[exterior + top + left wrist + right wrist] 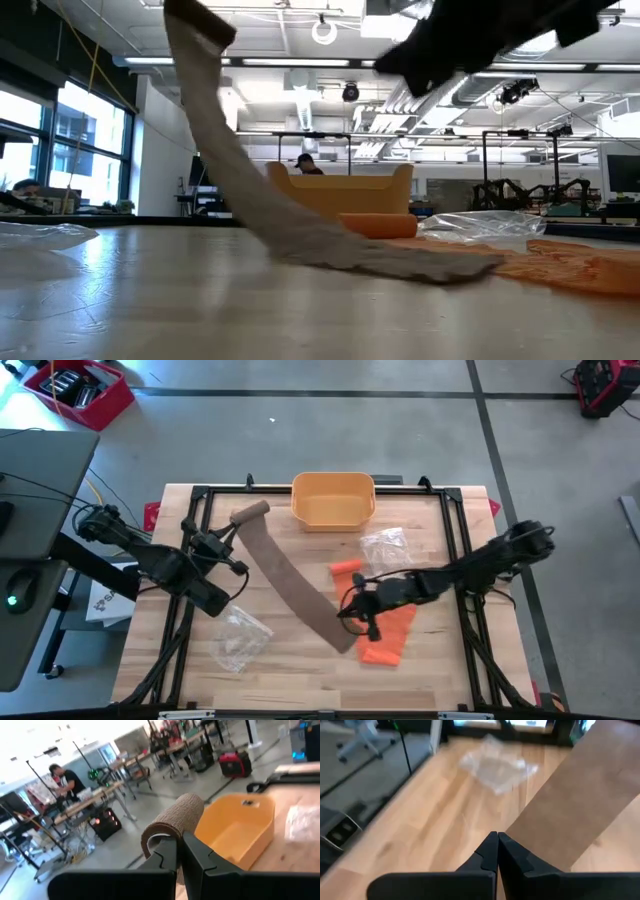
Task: Roll bandage
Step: Roll the brown bandage
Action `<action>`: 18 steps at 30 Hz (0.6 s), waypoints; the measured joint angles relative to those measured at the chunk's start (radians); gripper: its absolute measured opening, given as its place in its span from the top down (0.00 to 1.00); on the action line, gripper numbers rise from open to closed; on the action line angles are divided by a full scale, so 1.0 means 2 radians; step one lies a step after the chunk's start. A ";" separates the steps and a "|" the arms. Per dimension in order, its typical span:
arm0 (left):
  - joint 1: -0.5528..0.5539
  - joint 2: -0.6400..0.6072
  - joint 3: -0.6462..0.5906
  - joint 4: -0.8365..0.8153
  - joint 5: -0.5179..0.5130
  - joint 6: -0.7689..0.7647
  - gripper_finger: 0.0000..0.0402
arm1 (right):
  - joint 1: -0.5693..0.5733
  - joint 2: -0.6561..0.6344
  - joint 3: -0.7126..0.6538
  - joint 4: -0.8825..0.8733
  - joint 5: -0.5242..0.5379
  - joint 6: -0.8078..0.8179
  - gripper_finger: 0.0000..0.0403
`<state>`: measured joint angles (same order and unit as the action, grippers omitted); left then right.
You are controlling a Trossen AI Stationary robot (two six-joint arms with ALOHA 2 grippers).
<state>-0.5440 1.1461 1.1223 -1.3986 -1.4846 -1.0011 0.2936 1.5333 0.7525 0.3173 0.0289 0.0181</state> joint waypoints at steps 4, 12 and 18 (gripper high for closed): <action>0.009 0.000 -0.035 -0.024 0.007 -0.046 1.00 | -0.019 0.072 0.023 -0.001 -0.011 0.000 1.00; 0.024 0.000 -0.153 0.027 0.013 -0.142 1.00 | -0.029 0.205 0.073 -0.016 -0.031 0.006 1.00; 0.024 0.005 -0.212 0.134 0.011 -0.122 1.00 | -0.011 0.213 0.094 -0.092 -0.054 0.055 1.00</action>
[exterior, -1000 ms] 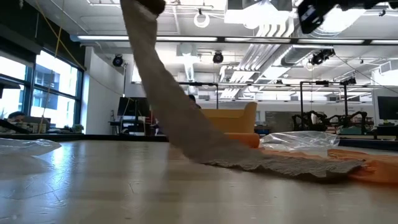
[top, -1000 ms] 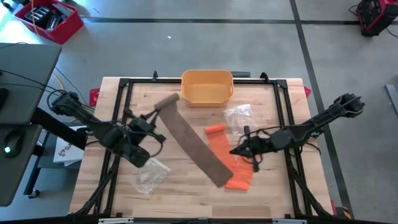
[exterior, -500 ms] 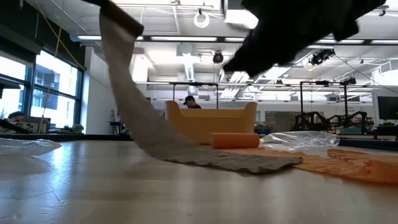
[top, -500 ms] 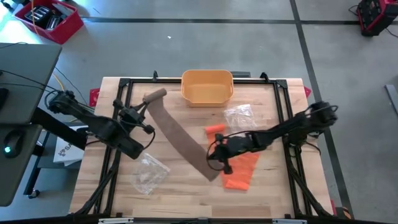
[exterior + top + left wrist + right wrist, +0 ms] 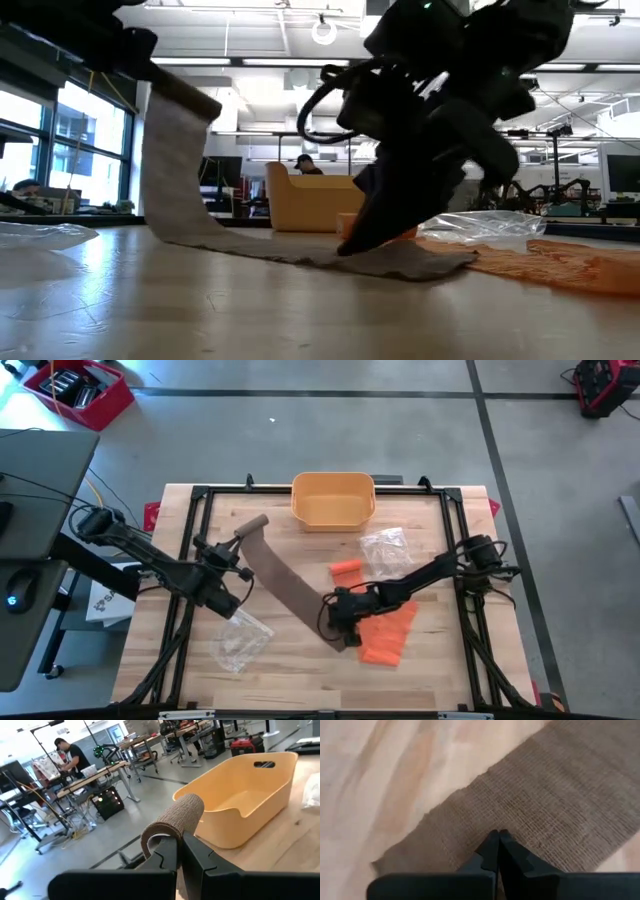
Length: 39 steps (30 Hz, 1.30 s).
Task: Roll bandage
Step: Roll the brown bandage
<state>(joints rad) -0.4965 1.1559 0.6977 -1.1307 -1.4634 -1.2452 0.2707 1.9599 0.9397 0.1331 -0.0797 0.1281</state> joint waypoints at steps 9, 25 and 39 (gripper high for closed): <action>0.001 0.006 -0.024 0.099 -0.002 0.066 1.00 | 0.025 -0.033 -0.006 -0.018 0.012 0.006 1.00; -0.003 0.006 -0.023 0.204 0.083 0.181 1.00 | -0.050 -0.208 -0.015 -0.053 0.100 -0.076 0.97; -0.054 0.007 -0.023 0.412 0.076 0.571 1.00 | -0.191 -0.139 -0.020 0.161 -0.168 -0.111 0.59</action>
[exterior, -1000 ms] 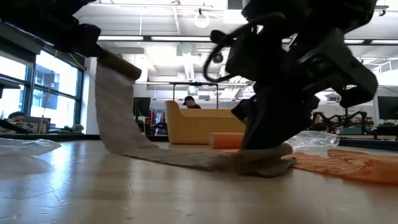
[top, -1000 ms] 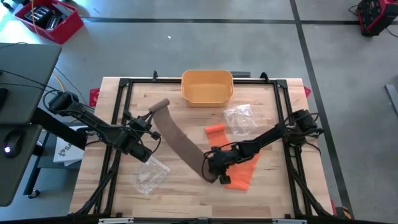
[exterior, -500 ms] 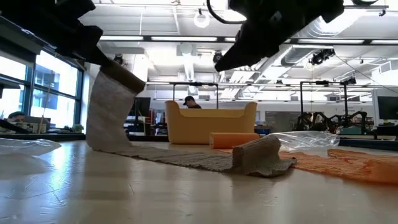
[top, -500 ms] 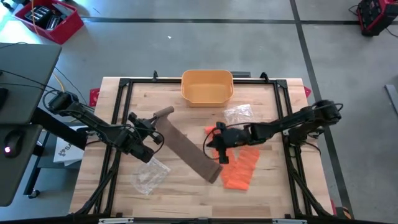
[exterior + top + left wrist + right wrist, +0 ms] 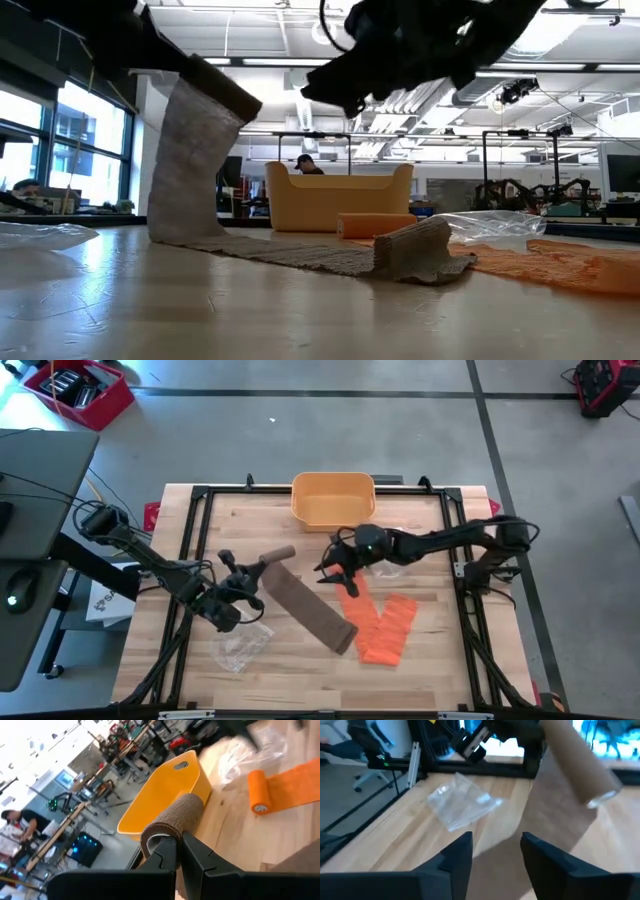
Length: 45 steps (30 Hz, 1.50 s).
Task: Roll bandage
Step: Roll the brown bandage
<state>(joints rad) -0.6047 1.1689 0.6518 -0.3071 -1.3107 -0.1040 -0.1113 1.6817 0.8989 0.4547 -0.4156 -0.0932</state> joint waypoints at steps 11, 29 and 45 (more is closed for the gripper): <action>0.014 -0.004 -0.091 0.211 0.051 0.023 1.00 | -0.026 0.012 0.000 0.000 -0.004 -0.030 0.59; 0.021 -0.006 -0.249 0.882 0.235 0.393 1.00 | -0.012 -0.020 0.001 0.033 -0.012 -0.062 0.60; 0.065 -0.006 -0.262 0.886 0.262 0.354 1.00 | 0.026 -0.020 0.009 0.139 0.063 -0.021 0.60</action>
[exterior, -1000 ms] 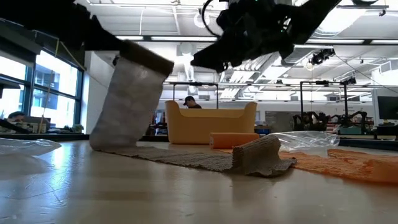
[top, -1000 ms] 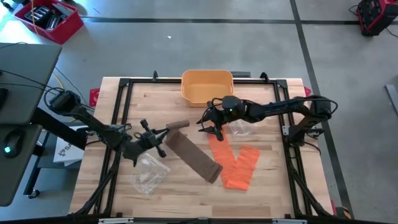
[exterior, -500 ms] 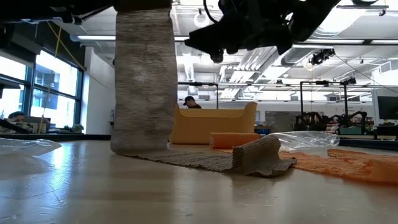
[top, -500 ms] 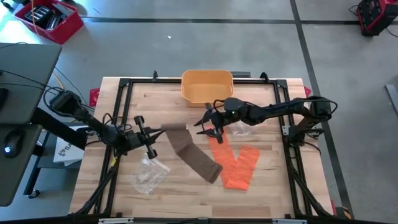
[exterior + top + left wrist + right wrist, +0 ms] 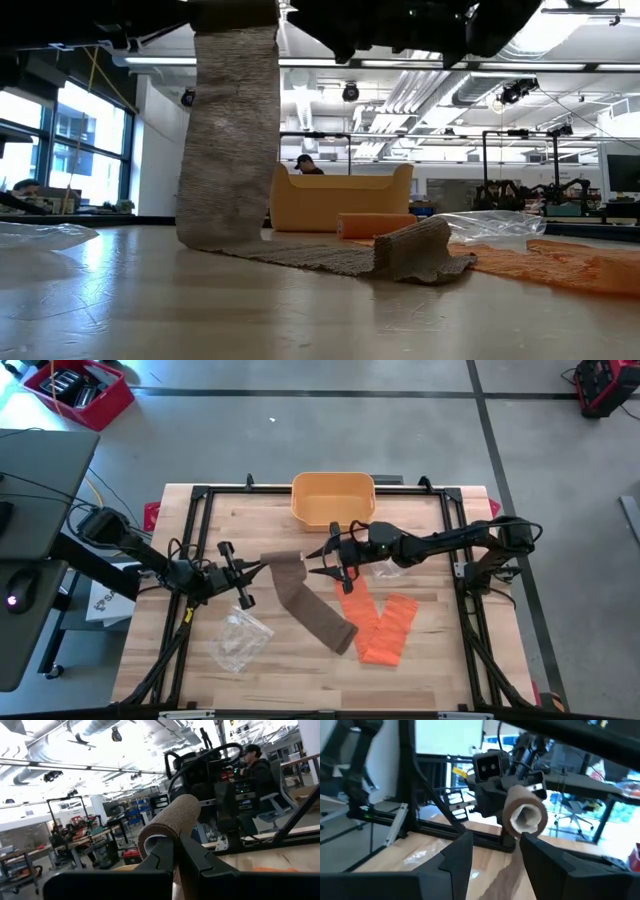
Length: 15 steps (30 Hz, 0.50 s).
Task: Roll bandage
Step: Roll the brown bandage
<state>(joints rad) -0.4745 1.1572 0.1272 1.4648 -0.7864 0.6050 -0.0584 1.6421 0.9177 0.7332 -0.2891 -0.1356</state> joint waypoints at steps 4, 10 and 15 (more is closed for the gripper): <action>0.002 0.000 0.000 -0.004 0.000 -0.009 1.00 | 0.005 0.000 0.012 -0.007 0.020 0.012 0.60; 0.002 0.000 0.000 -0.007 0.000 -0.009 1.00 | 0.006 0.000 0.029 -0.038 0.026 0.016 0.60; 0.004 0.000 0.000 -0.037 -0.002 -0.033 1.00 | 0.007 0.000 0.044 -0.074 0.029 0.015 0.60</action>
<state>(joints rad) -0.4672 1.1572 0.1272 1.3917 -0.7902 0.5383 -0.0448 1.6424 1.0064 0.5854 -0.2314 -0.1048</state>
